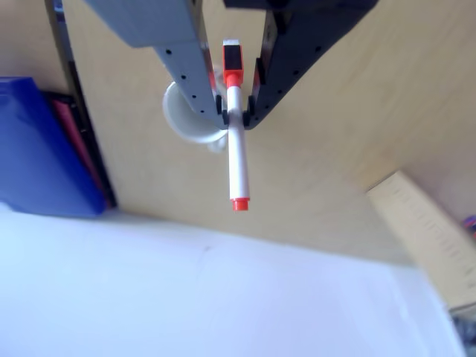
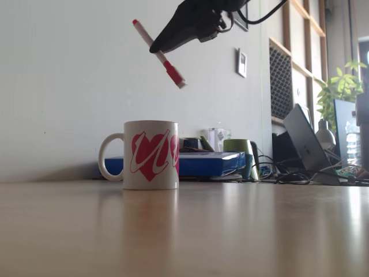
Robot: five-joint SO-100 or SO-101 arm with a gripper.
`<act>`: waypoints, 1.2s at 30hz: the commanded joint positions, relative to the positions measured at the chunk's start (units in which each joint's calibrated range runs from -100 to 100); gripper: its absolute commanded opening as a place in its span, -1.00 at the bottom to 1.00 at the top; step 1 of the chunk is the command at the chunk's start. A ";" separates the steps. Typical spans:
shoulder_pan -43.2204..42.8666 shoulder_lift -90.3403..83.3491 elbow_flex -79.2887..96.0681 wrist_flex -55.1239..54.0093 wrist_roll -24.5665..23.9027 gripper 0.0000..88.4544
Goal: Grab the pen and place it in the cup.
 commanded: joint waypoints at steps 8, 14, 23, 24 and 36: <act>4.67 -1.70 13.88 -31.99 -1.95 -0.98; 4.50 -0.37 16.05 -36.98 -5.68 -0.98; 4.25 11.66 18.22 -48.16 -7.73 -0.98; 4.33 12.82 18.04 -49.20 -7.73 -0.98; 6.17 21.62 17.23 -54.53 -7.78 -0.96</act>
